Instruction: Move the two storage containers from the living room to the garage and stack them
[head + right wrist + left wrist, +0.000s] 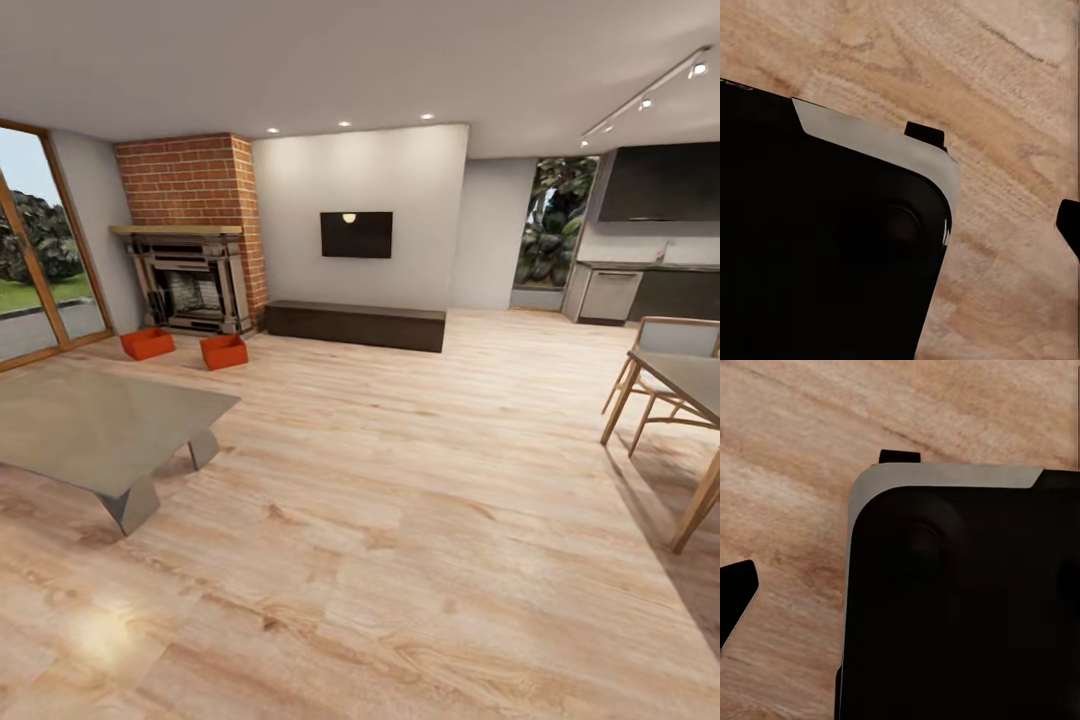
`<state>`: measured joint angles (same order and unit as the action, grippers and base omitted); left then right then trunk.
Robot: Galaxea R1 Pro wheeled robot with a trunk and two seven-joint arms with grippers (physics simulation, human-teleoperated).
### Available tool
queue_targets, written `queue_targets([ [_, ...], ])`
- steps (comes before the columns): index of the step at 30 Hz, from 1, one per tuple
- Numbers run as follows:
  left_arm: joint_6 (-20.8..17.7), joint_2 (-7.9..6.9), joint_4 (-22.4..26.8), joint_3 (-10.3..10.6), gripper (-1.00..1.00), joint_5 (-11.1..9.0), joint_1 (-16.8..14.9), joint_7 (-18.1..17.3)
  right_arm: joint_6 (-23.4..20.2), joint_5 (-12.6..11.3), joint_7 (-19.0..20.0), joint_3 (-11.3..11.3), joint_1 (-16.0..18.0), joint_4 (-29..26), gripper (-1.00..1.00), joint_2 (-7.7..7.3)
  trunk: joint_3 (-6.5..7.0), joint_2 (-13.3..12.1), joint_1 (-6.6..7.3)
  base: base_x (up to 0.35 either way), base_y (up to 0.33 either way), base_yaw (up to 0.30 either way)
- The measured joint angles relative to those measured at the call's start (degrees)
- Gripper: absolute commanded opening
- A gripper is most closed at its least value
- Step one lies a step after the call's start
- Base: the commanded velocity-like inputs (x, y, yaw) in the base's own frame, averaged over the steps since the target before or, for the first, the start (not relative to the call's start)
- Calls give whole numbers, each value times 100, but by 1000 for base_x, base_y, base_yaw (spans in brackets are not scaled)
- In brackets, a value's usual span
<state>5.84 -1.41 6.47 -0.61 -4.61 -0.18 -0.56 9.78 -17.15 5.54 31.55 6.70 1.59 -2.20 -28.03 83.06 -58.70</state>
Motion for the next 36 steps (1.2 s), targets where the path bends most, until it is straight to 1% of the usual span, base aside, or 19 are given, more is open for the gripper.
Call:
queue_targets([
  [36, 9, 0, 4, -3, 100, -5, 0, 0, -7, -2, 0, 0, 0, 0, 100, -9, 0, 0, 0, 322, 0, 0],
])
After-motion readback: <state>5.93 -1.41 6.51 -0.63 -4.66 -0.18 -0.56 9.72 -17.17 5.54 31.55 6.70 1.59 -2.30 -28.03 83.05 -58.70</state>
